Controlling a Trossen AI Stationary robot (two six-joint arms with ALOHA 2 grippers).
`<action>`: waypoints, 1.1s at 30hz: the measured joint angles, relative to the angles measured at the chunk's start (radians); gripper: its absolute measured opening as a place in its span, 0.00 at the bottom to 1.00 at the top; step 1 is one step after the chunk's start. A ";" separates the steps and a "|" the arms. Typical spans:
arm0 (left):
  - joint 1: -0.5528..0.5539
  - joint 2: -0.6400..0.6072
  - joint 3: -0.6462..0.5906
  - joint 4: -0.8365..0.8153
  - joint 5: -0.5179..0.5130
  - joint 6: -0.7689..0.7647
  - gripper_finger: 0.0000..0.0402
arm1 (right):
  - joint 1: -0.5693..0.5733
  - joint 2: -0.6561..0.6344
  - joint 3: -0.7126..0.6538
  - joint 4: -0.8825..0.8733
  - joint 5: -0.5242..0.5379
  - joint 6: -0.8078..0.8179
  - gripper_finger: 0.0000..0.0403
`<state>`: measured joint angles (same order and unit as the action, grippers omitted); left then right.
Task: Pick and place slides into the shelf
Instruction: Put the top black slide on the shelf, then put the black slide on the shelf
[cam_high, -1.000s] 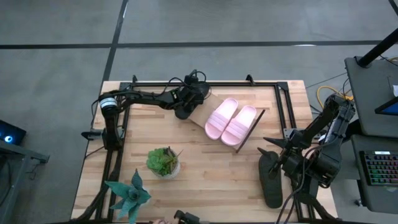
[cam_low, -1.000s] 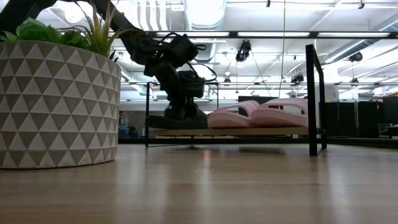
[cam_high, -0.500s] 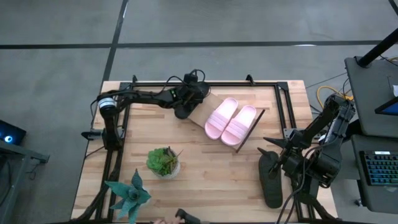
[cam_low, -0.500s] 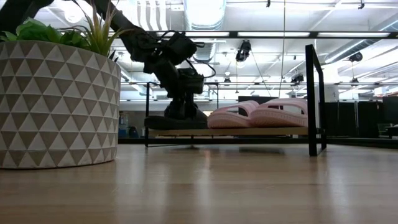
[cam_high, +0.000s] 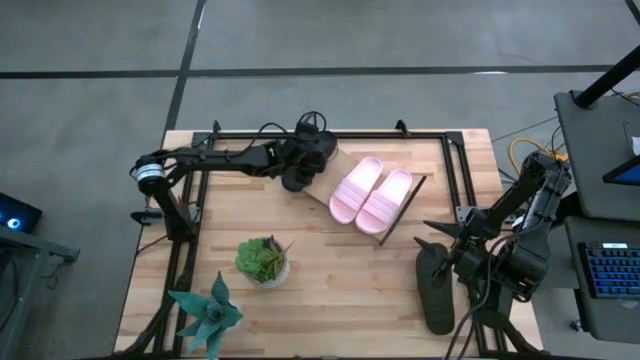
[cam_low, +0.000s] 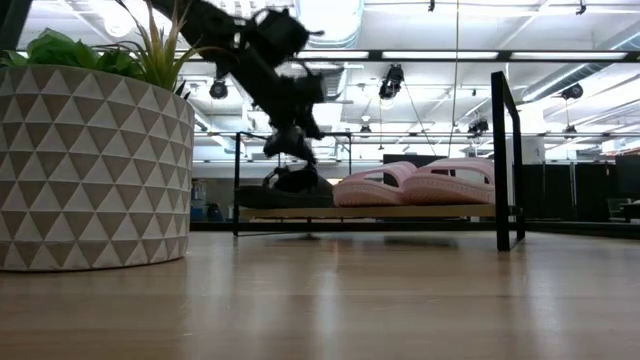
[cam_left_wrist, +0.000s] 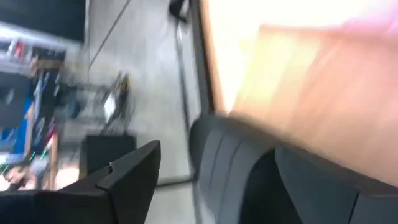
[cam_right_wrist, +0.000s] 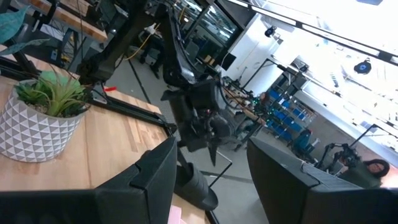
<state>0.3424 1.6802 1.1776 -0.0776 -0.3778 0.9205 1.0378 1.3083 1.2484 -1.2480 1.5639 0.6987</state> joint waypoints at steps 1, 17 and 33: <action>-0.011 -0.011 0.002 -0.007 0.025 -0.003 0.74 | 0.000 0.000 0.000 0.001 0.000 0.000 0.46; -0.066 -0.047 0.008 -0.064 0.119 -0.055 0.26 | 0.000 -0.005 0.003 0.001 0.000 0.000 0.46; -0.156 -0.209 0.004 -0.095 0.355 -0.187 0.00 | -0.002 -0.012 0.084 0.003 -0.154 0.095 0.46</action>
<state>0.1860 1.4709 1.1820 -0.1724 -0.0229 0.7332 1.0355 1.2964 1.3323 -1.2445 1.4094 0.7933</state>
